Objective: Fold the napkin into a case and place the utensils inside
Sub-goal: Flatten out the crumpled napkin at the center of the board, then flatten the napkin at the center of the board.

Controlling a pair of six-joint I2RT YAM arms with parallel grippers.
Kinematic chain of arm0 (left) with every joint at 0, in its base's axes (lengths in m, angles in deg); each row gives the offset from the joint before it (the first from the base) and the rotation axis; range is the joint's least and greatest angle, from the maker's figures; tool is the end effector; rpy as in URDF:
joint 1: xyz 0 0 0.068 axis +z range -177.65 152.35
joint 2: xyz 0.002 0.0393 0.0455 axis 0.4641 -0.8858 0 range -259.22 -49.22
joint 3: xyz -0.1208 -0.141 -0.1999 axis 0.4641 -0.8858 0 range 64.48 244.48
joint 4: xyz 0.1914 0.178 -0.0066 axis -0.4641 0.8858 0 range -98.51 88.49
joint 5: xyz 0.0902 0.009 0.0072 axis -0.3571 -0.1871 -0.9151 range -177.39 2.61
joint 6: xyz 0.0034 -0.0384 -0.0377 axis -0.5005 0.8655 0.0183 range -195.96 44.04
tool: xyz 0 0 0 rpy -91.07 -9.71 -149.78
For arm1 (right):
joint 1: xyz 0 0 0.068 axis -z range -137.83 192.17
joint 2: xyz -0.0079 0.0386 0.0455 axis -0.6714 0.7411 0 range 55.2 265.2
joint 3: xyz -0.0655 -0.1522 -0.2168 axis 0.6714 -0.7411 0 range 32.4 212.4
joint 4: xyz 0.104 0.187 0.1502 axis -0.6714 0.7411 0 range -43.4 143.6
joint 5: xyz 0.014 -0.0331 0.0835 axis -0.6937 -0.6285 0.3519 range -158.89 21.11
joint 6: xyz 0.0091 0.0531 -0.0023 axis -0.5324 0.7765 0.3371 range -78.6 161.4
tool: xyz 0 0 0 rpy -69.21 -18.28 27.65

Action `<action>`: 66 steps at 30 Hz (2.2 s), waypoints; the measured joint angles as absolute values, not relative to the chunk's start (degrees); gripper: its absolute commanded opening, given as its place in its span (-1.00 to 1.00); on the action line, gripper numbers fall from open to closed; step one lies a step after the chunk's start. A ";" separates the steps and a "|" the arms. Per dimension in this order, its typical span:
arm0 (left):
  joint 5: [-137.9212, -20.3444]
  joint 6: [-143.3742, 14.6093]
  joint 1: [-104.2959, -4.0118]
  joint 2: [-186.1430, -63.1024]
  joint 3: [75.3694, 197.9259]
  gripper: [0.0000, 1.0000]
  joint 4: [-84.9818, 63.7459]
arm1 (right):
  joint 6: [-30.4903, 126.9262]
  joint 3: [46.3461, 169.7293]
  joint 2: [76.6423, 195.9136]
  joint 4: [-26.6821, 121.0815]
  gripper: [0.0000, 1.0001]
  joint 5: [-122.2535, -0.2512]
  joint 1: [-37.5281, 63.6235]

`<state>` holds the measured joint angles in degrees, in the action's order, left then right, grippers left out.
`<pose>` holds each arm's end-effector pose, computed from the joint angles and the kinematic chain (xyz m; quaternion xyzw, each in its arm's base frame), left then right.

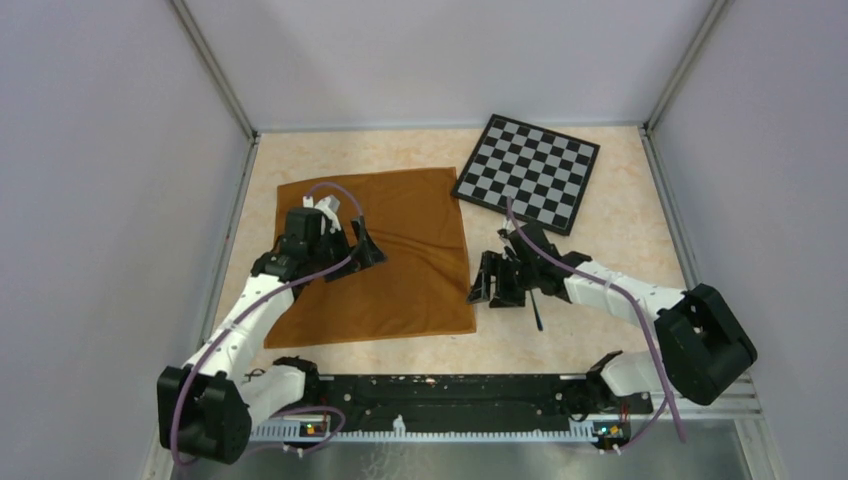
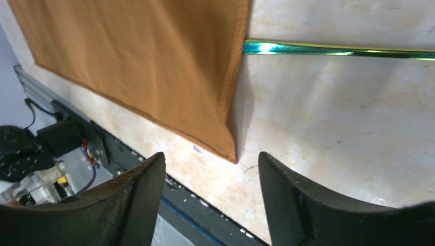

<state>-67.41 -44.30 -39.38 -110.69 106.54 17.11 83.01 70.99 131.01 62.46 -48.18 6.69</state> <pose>0.2139 -0.0568 0.2445 -0.0921 0.9077 -0.2881 0.2907 0.1972 0.1560 0.1833 -0.0070 0.9348 0.3274 0.1374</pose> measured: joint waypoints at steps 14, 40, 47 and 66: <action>-73.29 -46.53 -34.51 -122.97 117.14 0.97 17.57 | 74.99 97.42 158.24 53.15 -0.04 -54.61 7.11; -82.16 -38.18 -24.74 -123.72 101.84 0.97 17.22 | 71.38 151.19 199.75 56.84 -0.07 -56.14 7.52; -82.71 -36.78 -24.67 -122.80 101.93 0.97 19.76 | 69.50 158.73 203.22 61.00 0.15 -55.13 6.73; -73.46 -40.70 -24.63 -102.10 110.98 0.97 26.03 | 89.11 109.72 157.02 84.73 0.45 -63.46 0.35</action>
